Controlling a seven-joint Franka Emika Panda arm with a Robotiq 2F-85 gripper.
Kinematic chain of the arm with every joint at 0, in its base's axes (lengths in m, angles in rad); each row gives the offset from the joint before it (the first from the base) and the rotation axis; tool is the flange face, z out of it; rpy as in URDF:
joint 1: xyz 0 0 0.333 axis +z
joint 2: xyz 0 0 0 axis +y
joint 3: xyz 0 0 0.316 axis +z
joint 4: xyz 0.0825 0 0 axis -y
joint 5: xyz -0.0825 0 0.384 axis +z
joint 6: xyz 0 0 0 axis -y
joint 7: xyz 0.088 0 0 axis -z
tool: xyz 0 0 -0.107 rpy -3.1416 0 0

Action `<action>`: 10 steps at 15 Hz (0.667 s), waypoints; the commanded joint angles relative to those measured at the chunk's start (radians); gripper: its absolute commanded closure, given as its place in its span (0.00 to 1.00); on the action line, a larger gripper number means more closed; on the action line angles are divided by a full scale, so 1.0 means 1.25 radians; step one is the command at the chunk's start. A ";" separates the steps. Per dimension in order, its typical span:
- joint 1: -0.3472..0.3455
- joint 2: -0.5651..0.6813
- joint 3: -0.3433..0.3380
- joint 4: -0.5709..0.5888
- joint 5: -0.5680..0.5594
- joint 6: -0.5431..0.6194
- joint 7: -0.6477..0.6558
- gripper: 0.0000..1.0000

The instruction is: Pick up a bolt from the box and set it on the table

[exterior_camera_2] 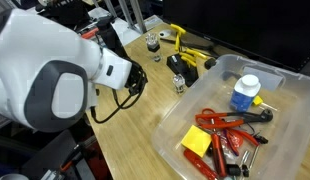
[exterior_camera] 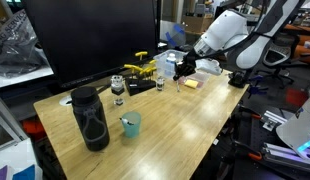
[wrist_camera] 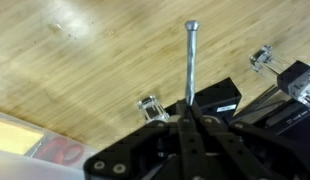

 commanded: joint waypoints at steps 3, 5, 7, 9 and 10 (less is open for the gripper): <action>-0.106 0.107 0.081 0.043 -0.077 -0.039 0.058 0.99; -0.154 0.146 0.121 0.058 -0.088 -0.054 0.064 0.99; -0.198 0.174 0.158 0.072 -0.084 -0.084 0.058 0.99; -0.241 0.199 0.195 0.089 -0.070 -0.123 0.048 0.99; -0.267 0.214 0.219 0.098 -0.066 -0.143 0.041 0.99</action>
